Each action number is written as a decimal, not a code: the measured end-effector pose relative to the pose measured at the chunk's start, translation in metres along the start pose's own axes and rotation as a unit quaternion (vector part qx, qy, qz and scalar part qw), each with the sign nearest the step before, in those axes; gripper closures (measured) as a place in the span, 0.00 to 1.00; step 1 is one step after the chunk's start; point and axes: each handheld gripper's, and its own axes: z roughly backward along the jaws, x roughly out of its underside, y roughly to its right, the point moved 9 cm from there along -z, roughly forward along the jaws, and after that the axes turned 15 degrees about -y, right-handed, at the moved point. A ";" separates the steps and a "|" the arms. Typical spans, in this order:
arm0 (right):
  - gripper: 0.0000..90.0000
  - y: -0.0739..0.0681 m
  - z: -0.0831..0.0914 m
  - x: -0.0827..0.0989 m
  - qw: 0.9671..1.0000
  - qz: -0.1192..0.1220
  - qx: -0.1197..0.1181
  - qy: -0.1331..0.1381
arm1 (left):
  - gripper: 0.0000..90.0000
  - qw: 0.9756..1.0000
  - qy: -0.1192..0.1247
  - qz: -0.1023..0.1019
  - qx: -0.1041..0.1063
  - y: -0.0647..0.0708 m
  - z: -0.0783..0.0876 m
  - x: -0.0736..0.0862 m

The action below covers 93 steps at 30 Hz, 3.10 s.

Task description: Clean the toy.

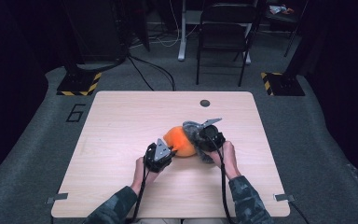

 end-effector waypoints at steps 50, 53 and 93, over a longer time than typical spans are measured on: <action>0.84 0.025 0.012 0.006 0.999 -0.039 0.009 0.001 | 0.91 0.999 0.028 -0.004 0.039 0.007 0.012 -0.010; 0.84 0.004 0.029 -0.006 1.000 -0.013 0.002 0.025 | 0.91 0.999 0.027 -0.004 0.040 0.008 0.013 -0.010; 0.84 0.028 -0.035 0.026 0.997 -0.046 0.021 -0.058 | 0.90 0.999 0.022 -0.002 0.042 0.007 0.009 -0.007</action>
